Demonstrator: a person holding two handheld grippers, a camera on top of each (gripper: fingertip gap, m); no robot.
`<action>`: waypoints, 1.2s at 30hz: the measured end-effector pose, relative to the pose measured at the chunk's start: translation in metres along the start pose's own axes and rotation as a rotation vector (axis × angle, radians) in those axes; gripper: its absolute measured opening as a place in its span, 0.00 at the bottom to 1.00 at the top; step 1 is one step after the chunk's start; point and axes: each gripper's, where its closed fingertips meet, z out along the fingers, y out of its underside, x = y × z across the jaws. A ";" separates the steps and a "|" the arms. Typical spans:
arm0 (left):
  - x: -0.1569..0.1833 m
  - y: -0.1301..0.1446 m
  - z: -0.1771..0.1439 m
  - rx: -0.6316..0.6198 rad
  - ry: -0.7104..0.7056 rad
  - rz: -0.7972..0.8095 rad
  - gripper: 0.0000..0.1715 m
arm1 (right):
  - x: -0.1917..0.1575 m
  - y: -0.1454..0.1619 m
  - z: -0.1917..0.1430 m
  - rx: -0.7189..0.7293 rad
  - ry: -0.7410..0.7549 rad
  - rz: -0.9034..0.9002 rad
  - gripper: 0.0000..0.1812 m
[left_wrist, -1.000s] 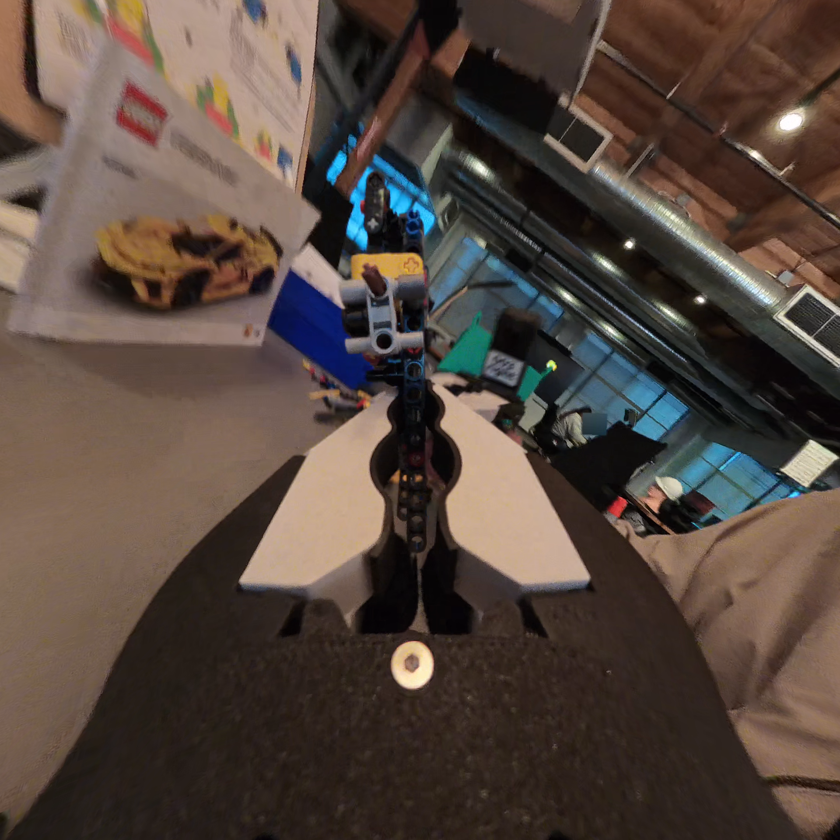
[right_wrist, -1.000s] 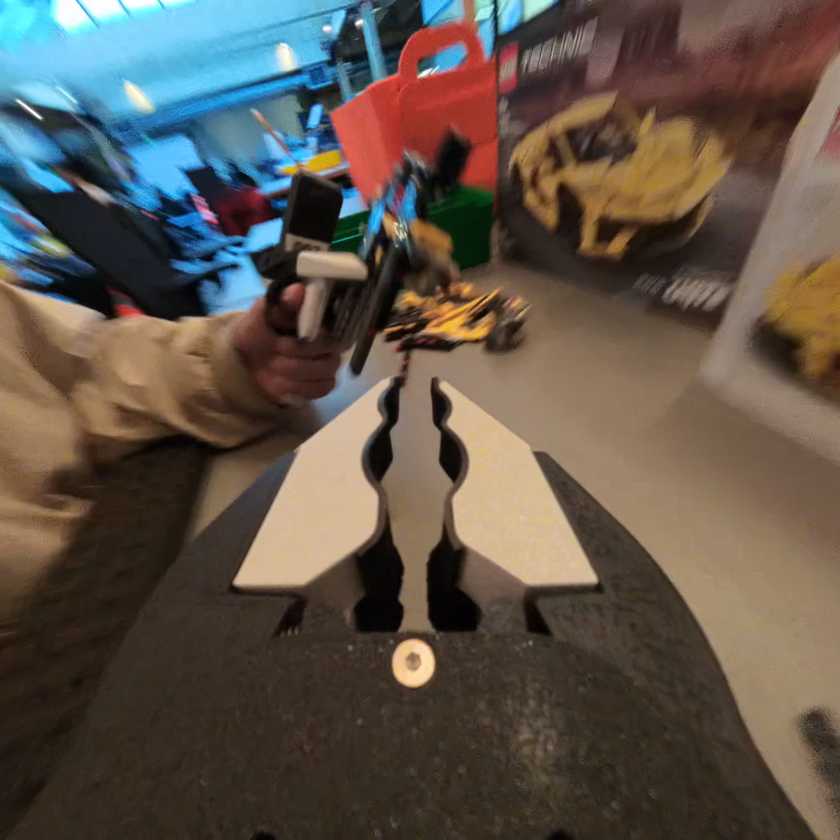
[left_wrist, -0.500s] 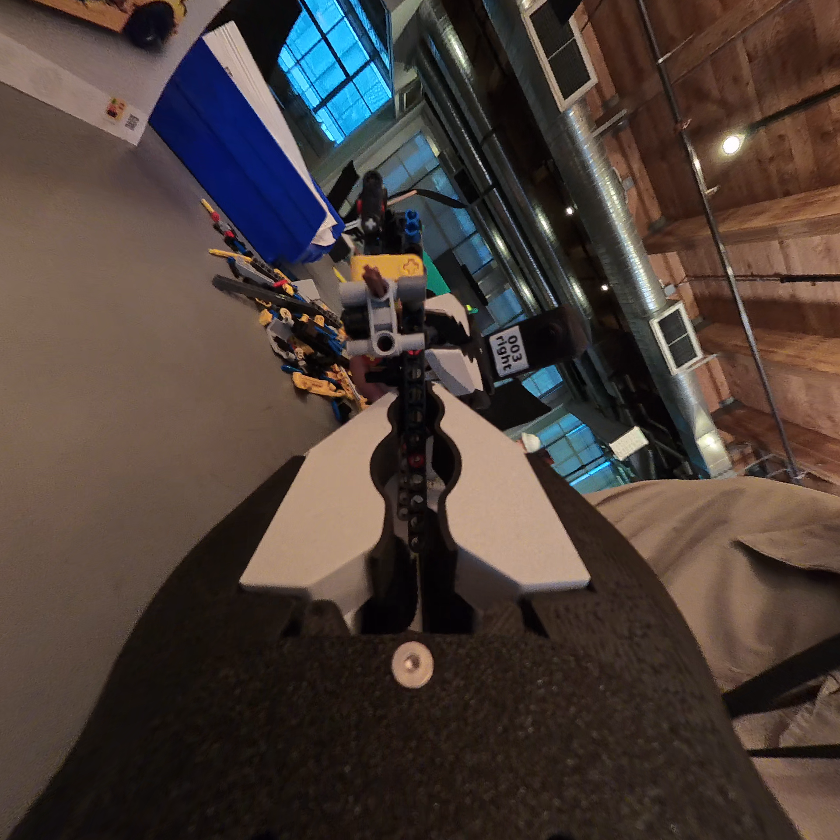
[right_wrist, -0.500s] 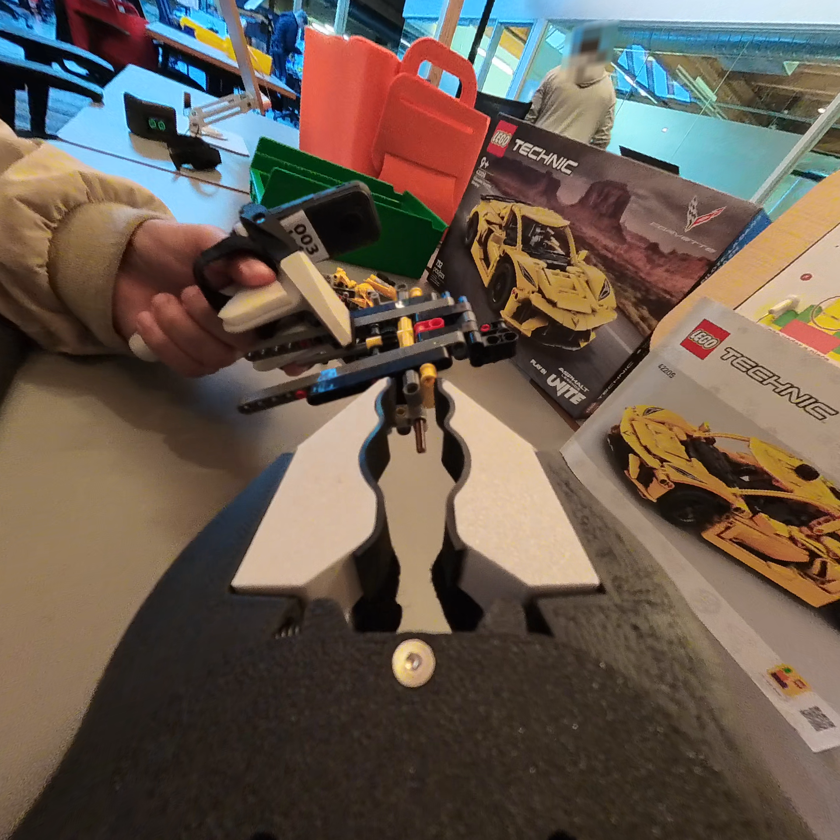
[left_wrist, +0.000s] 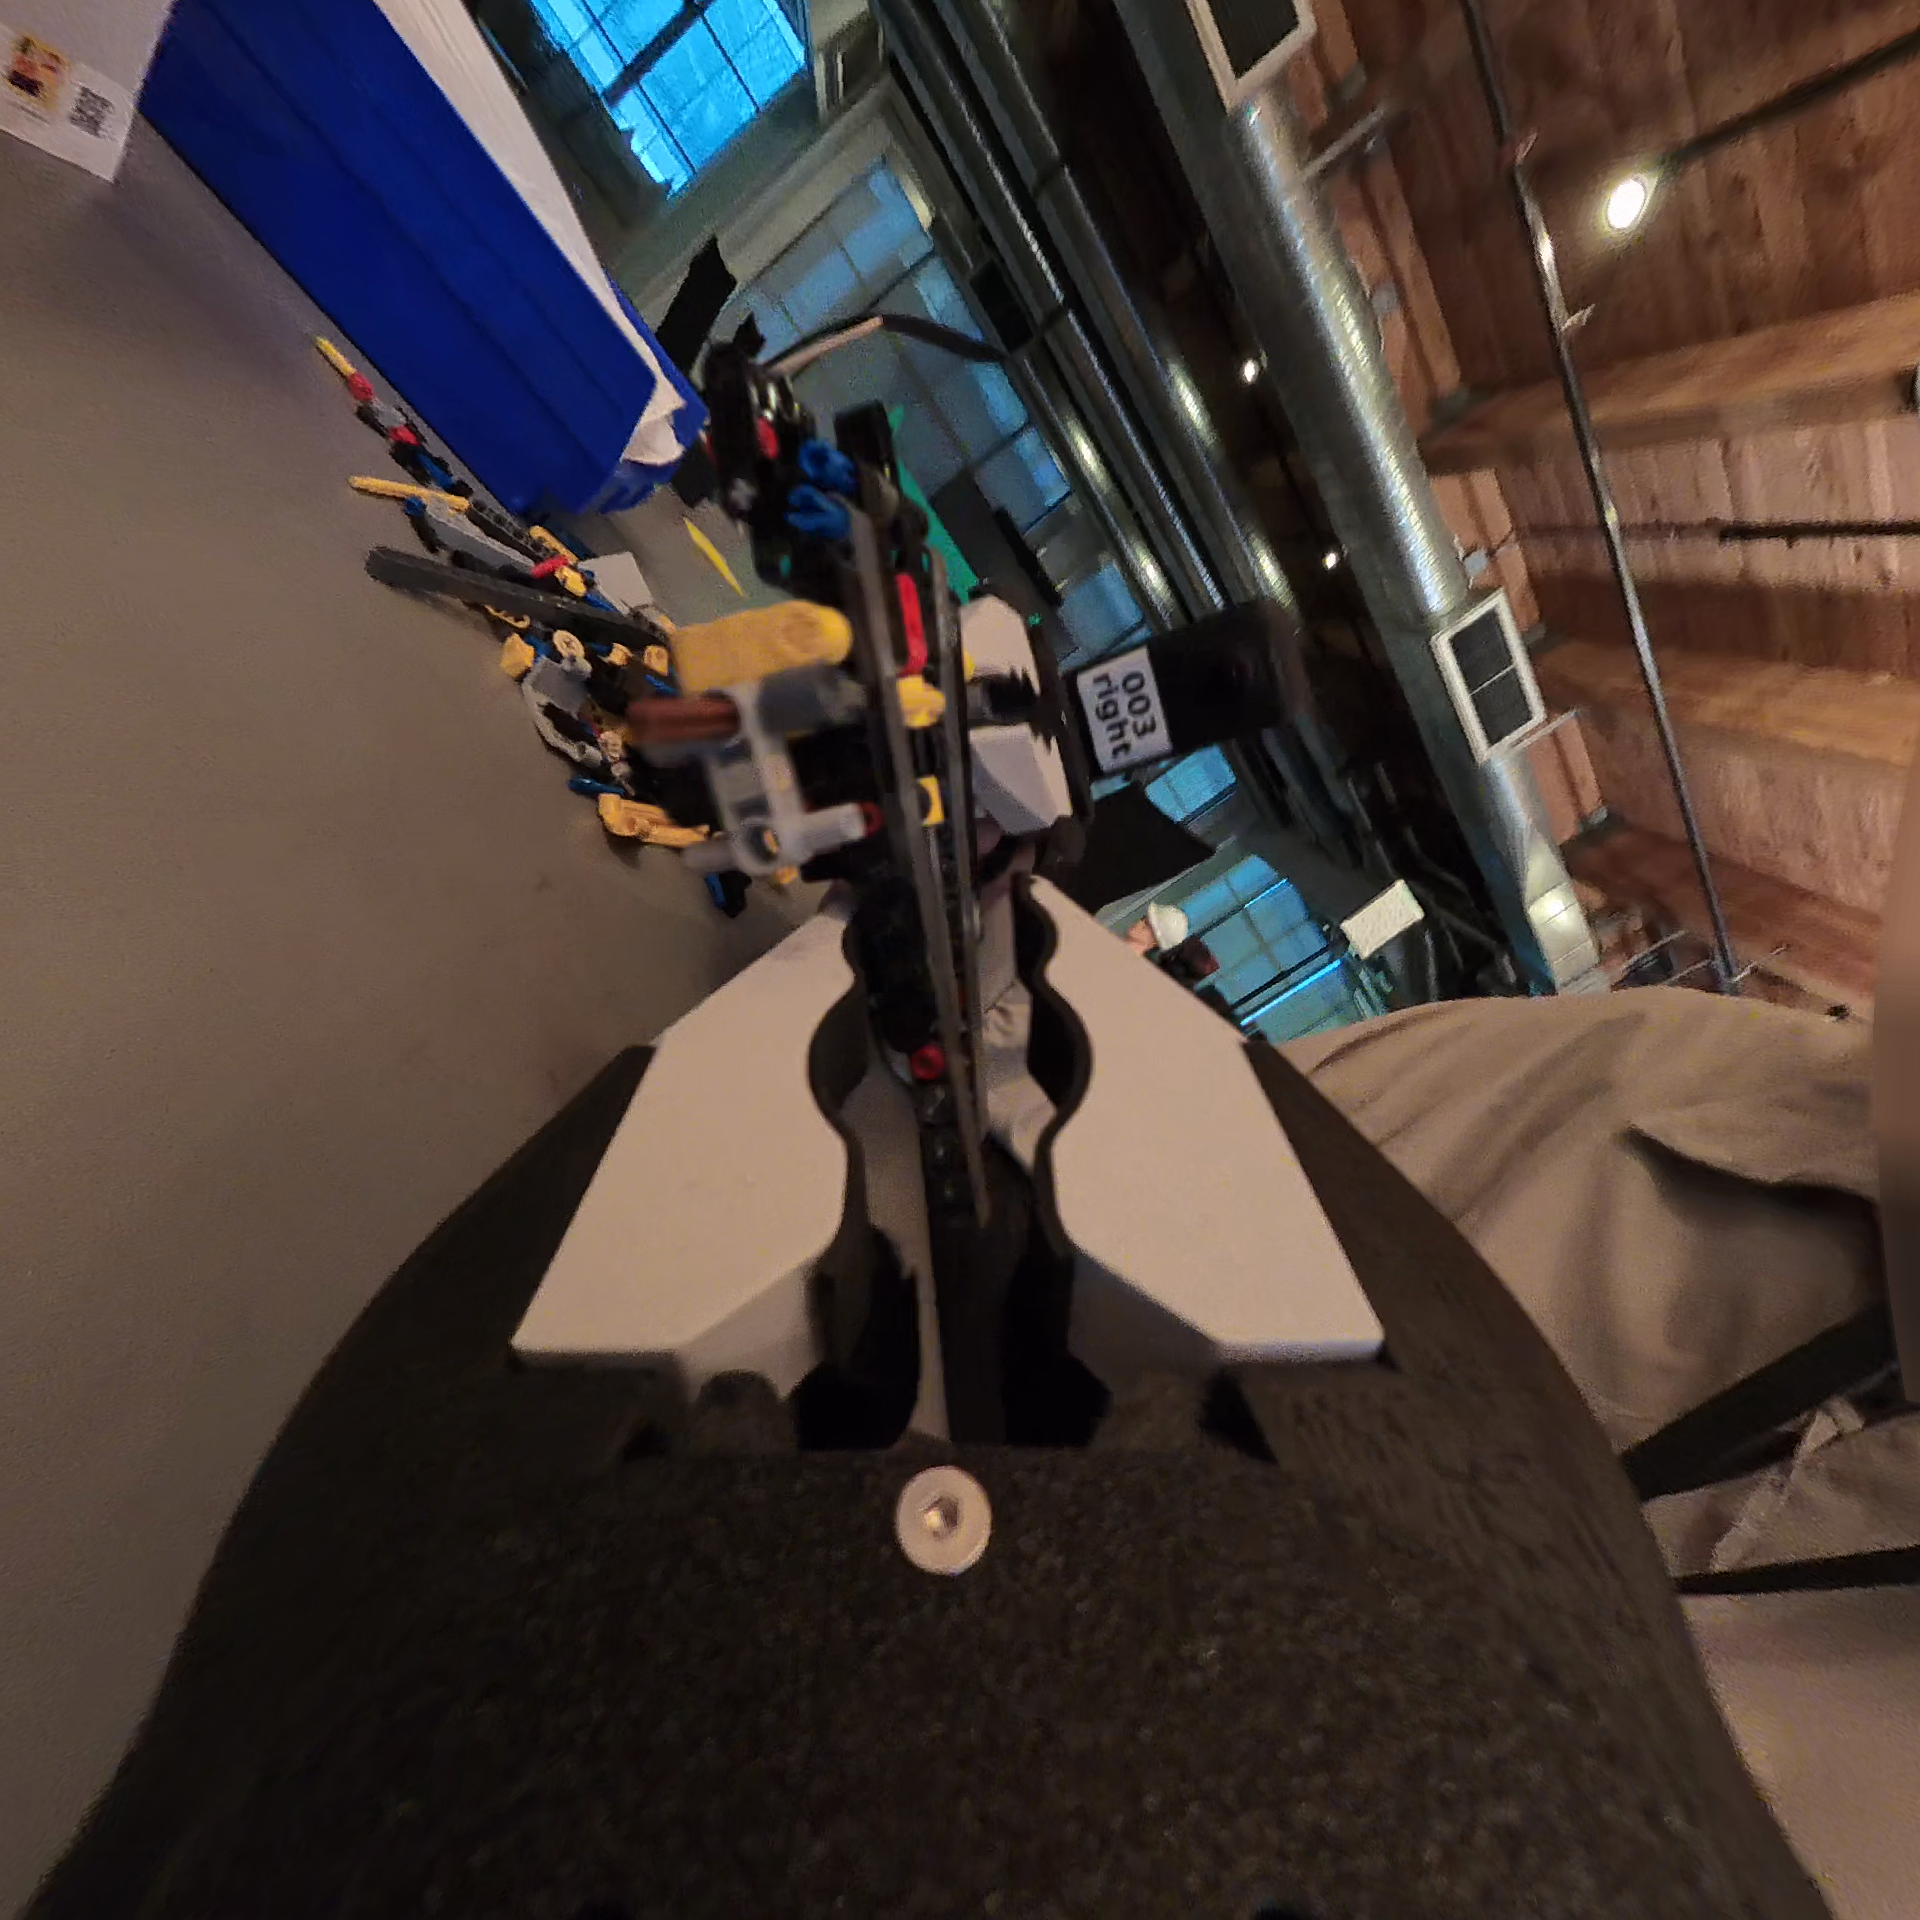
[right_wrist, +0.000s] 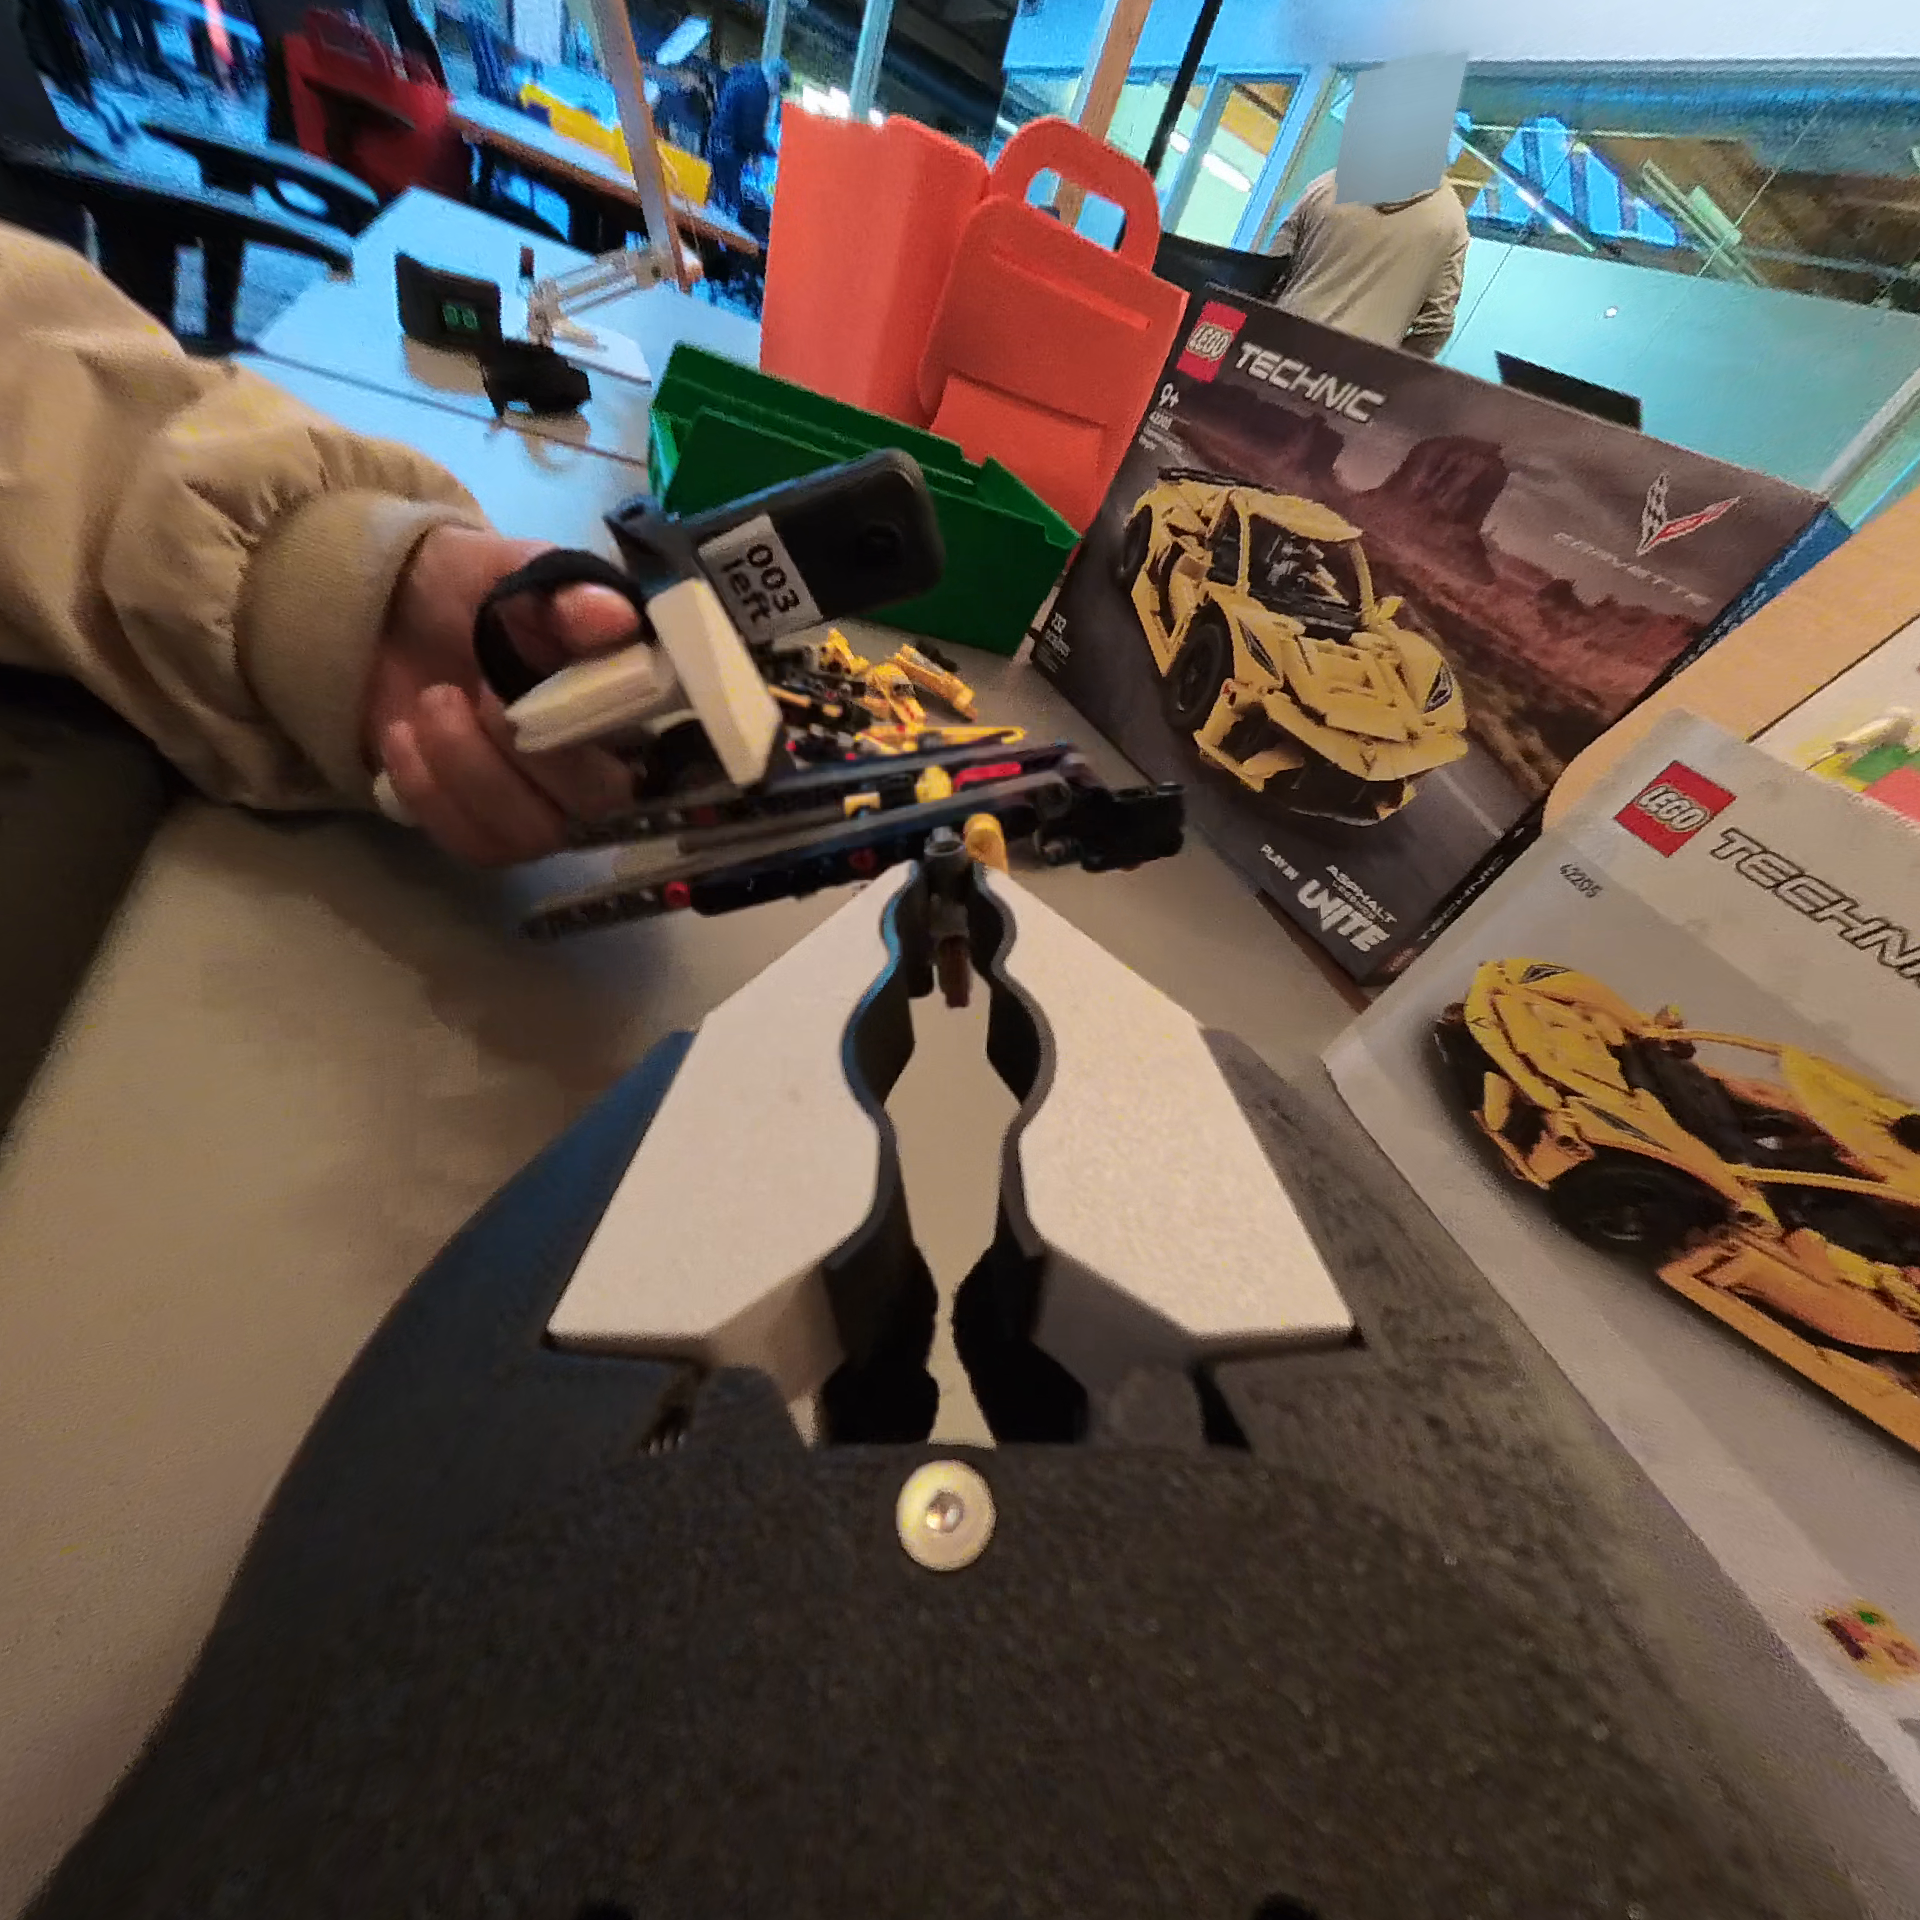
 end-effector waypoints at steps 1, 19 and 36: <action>-0.001 0.003 0.003 -0.014 -0.012 0.010 0.16 | 0.000 -0.001 0.000 0.009 -0.001 -0.001 0.03; -0.008 0.019 -0.001 -0.092 0.024 -0.131 0.03 | -0.009 0.015 0.006 -0.076 0.036 -0.065 0.04; -0.023 0.022 -0.002 -0.115 -0.085 -0.068 0.03 | -0.007 0.027 0.004 -0.172 0.069 -0.113 0.02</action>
